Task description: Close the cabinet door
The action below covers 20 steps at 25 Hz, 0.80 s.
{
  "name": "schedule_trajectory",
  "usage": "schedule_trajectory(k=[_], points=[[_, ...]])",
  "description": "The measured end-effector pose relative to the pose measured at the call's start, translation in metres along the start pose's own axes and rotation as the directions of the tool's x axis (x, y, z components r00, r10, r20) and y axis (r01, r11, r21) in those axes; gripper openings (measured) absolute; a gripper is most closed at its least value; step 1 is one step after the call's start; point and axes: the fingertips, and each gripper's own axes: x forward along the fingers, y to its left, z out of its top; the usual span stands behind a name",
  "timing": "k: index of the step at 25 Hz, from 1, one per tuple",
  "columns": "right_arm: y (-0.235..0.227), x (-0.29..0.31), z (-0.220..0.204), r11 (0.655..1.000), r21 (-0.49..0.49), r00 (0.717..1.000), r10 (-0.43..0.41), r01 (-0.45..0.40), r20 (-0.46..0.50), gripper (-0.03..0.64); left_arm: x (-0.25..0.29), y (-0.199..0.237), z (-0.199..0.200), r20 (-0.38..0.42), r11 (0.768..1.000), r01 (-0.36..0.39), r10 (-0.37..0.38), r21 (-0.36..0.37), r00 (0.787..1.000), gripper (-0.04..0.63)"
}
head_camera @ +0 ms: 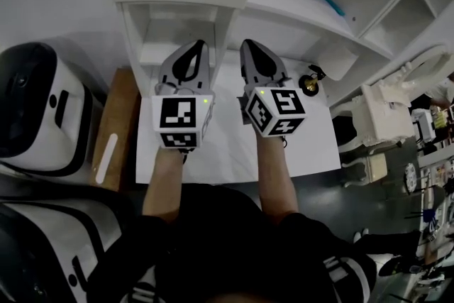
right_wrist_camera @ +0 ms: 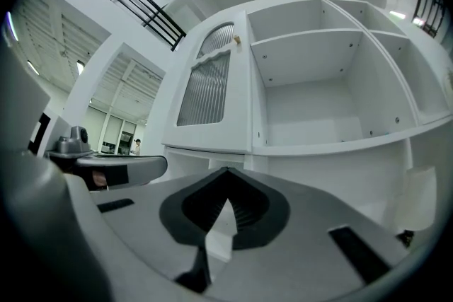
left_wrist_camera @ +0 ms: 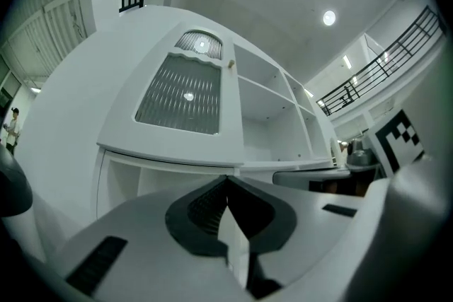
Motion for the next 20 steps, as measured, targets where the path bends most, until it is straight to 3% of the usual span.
schedule_trajectory(k=[7, 20], points=[[0.012, -0.009, -0.011, 1.000, 0.002, 0.999, -0.011, 0.011, -0.045, 0.018, -0.005, -0.010, -0.004, -0.024, 0.999, 0.035, -0.035, -0.012, 0.999, 0.012], [0.023, -0.069, -0.025, 0.993, -0.017, 0.986, -0.119, 0.118, -0.118, 0.018, -0.037, -0.054, -0.022, -0.077, 0.984, 0.155, -0.161, -0.084, 0.984, 0.012]])
